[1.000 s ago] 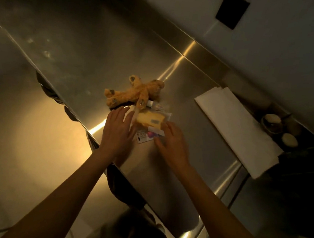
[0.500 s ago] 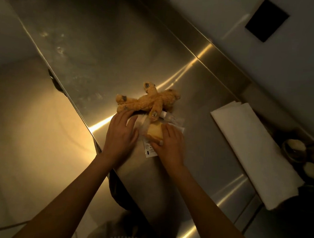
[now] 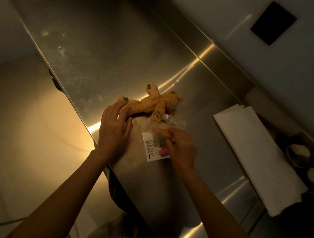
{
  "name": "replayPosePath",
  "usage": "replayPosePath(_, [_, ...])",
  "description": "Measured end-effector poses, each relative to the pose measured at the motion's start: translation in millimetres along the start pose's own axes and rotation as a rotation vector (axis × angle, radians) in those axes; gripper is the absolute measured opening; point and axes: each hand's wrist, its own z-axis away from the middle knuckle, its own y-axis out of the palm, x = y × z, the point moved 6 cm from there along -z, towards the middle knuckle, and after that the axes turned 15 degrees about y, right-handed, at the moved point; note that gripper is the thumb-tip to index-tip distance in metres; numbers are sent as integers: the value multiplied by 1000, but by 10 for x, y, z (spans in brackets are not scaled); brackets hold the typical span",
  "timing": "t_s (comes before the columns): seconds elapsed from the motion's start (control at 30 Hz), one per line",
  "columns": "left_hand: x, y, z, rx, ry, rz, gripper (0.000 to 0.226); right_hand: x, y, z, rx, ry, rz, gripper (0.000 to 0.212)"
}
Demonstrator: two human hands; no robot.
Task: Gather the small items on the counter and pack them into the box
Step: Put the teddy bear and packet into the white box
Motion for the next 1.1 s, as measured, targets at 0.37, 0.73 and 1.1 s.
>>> replayPosePath(0.37, [-147, 238, -419, 124, 96, 57, 49, -83, -423, -5, 4, 249, -237, 22])
replayPosePath(0.73, [-341, 763, -766, 391, 239, 27, 71, -444, -808, 207, -18, 384, -183, 16])
replayPosePath(1.1, [-95, 746, -706, 378, 133, 159, 59, -811, -914, 351, -48, 489, -188, 20])
